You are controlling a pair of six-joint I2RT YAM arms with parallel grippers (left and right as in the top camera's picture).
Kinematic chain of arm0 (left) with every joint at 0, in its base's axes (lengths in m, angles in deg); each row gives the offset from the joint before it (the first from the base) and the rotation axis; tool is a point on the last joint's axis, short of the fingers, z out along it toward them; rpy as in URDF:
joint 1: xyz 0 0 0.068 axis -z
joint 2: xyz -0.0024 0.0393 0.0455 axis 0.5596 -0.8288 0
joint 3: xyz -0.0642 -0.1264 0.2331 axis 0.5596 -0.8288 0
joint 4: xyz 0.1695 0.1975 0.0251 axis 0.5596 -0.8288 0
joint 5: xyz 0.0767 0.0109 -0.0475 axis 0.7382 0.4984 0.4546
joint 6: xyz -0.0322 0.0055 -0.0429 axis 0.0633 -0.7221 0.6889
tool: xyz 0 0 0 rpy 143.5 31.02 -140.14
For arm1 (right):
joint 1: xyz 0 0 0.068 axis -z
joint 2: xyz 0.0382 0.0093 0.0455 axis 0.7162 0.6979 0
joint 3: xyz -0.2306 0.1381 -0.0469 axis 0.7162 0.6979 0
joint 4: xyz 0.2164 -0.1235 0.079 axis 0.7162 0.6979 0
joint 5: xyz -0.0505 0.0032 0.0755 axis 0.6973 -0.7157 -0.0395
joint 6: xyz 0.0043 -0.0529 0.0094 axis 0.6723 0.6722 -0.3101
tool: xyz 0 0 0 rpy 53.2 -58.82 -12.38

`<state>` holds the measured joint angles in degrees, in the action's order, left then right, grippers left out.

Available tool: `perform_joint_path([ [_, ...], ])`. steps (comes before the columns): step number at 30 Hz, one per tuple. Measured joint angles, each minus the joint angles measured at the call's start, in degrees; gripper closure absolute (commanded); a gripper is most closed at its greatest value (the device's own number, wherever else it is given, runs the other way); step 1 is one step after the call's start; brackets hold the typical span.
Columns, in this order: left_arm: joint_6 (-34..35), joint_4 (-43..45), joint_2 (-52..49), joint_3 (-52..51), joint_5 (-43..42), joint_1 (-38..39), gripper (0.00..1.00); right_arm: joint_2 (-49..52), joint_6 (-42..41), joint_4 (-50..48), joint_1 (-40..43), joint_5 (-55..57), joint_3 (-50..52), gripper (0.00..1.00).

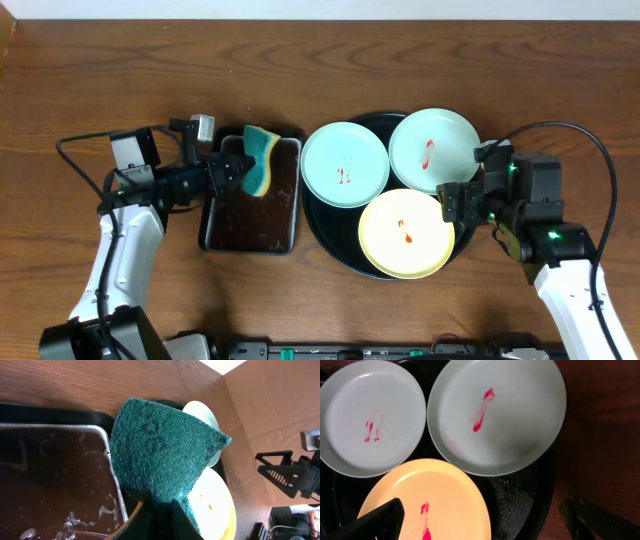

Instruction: Clean dirty plates on tray and stack at the side

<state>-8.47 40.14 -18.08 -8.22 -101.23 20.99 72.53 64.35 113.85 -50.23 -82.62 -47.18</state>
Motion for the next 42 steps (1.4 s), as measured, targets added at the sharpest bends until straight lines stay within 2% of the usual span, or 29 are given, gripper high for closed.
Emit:
perform_joint_path([
  [9, 0.17, -0.04, 0.0, 0.0, -0.42, 0.0, 0.92, 2.58, -0.04, 1.36, 0.0, -0.04, 0.0, 0.01],
  [11, 1.53, -0.37, 0.0, 0.0, 1.29, 0.13, 0.93, 3.96, 0.0, 1.7, 0.0, -0.28, 0.0, 0.04],
  [15, 6.54, -2.43, 0.0, 0.0, 10.8, 2.67, 0.93, 8.0, 0.26, 1.73, 0.0, -0.83, 0.0, 0.18],
  [19, 9.49, -4.26, 0.0, -0.02, 22.36, 9.81, 0.93, 13.25, 0.2, 1.73, 0.0, -1.29, 0.0, 0.26],
  [23, 12.68, -5.81, 0.0, -0.04, 33.9, 17.59, 0.93, 17.62, 0.96, 1.46, 0.0, -1.9, 0.0, 0.48],
  [30, 18.05, -8.96, 0.0, -0.04, 49.46, 25.35, 0.93, 22.71, 0.98, -1.03, 0.0, -2.58, 0.0, 0.53],
  [36, 20.31, -13.57, 0.0, 0.04, 54.66, 26.21, 0.93, 23.89, 1.49, -0.87, 0.0, -2.71, 0.0, 0.76],
  [42, 21.14, -19.8, 0.0, 4.02, 56.13, 26.77, 0.93, 23.89, 1.38, -0.94, 0.0, -4.33, 0.0, 0.83],
])
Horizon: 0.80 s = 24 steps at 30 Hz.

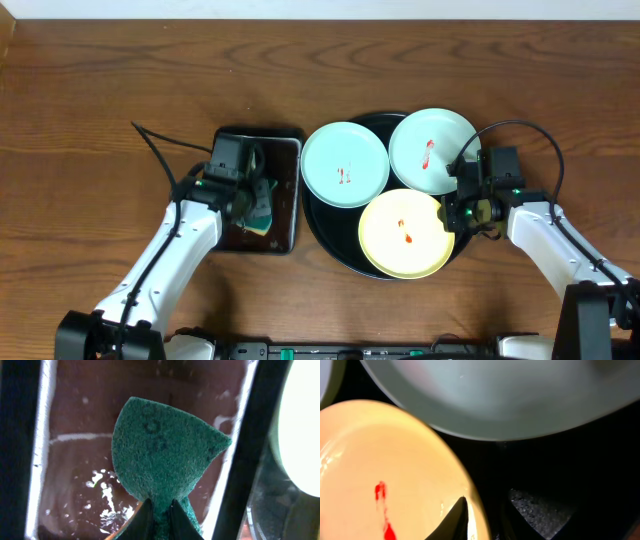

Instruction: Clean dirty plates on tray and stack at the side

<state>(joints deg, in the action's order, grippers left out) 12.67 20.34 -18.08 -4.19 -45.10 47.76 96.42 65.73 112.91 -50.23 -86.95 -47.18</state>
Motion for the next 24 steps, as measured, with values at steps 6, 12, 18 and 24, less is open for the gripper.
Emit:
perform_joint_path([
  [6, 0.63, 1.29, 1.36, 4.15, -0.11, 5.11, 0.93, 0.0, 0.15, 1.99, 0.0, -1.07, -0.02, 0.99],
  [12, 3.93, 6.6, 1.88, 4.31, -2.47, 13.73, 0.93, 0.0, 0.09, 2.91, 0.0, -1.95, -0.02, 0.99],
  [18, 10.75, 15.43, 0.61, 4.37, -3.39, 22.93, 0.93, 0.0, 0.09, 3.04, 0.0, -2.03, -0.02, 0.99],
  [24, 20.04, 26.45, -6.97, 4.5, -3.85, 30.32, 0.93, 0.0, 0.09, 3.13, 0.0, -2.1, -0.02, 0.99],
])
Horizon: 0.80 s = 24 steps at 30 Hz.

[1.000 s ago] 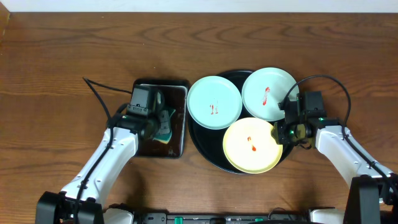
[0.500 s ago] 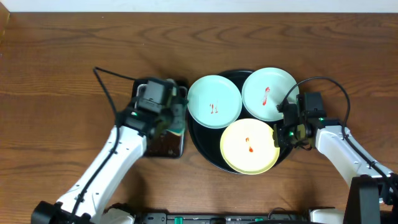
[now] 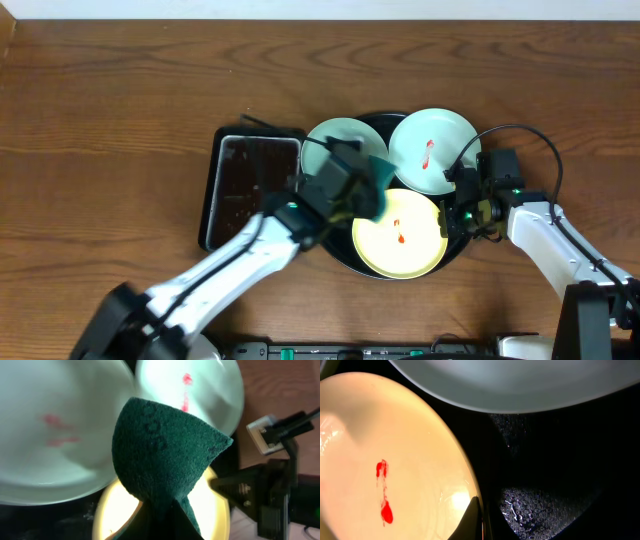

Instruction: Clean dirty plates on tray and stack at the side

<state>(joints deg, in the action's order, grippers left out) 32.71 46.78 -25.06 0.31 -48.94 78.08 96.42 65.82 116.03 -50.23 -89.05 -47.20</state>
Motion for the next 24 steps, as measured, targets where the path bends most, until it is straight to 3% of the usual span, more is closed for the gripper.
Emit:
perform_joint_path([
  [5, 7.32, 8.02, -7.39, 0.0, -1.6, 4.44, 0.93, 0.0, 0.0, -0.04, 0.0, -0.02, 0.0, 0.99],
  [13, 16.11, 9.31, -14.29, 0.0, -2.8, 6.8, 0.93, 0.0, 0.0, -0.04, 0.0, -0.02, 0.0, 0.99],
  [24, 14.29, -0.02, -15.69, 2.58, -0.37, 6.56, 0.93, 0.0, 0.0, 0.22, -0.02, -0.46, 0.0, 0.99],
])
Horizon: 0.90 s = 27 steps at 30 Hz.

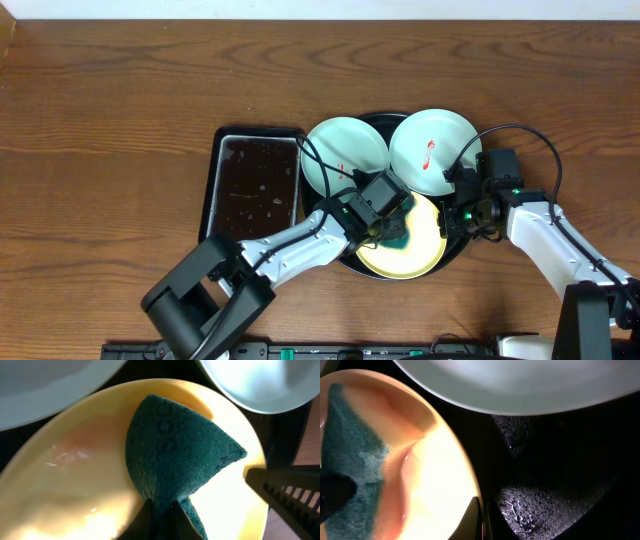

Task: Clean dirty plates on tray and stack at the side
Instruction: 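Scrub the yellow plate's red smear with the sponge in left gripper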

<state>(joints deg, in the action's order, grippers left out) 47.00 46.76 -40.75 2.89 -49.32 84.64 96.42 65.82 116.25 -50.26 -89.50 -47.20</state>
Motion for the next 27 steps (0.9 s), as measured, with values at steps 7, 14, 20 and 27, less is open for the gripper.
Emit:
perform_joint_path([
  [7, -2.6, -3.13, 5.99, -1.18, 1.7, -1.92, 0.93, 0.0, 0.0, -0.24, 0.0, 0.0, 0.0, 0.99],
  [14, -3.74, 4.28, 9.53, -1.22, 2.73, -1.73, 0.93, 0.0, 0.0, -0.26, 0.0, 0.02, 0.0, 0.99],
  [20, -0.57, 8.44, 4.13, -1.22, 1.68, 0.22, 0.93, 0.0, 0.0, -0.26, 0.0, 0.04, 0.0, 0.99],
  [27, 0.35, 9.66, -1.75, -1.2, -2.12, 2.49, 0.93, 0.02, 0.0, -0.11, 0.0, 0.04, 0.0, 0.99],
])
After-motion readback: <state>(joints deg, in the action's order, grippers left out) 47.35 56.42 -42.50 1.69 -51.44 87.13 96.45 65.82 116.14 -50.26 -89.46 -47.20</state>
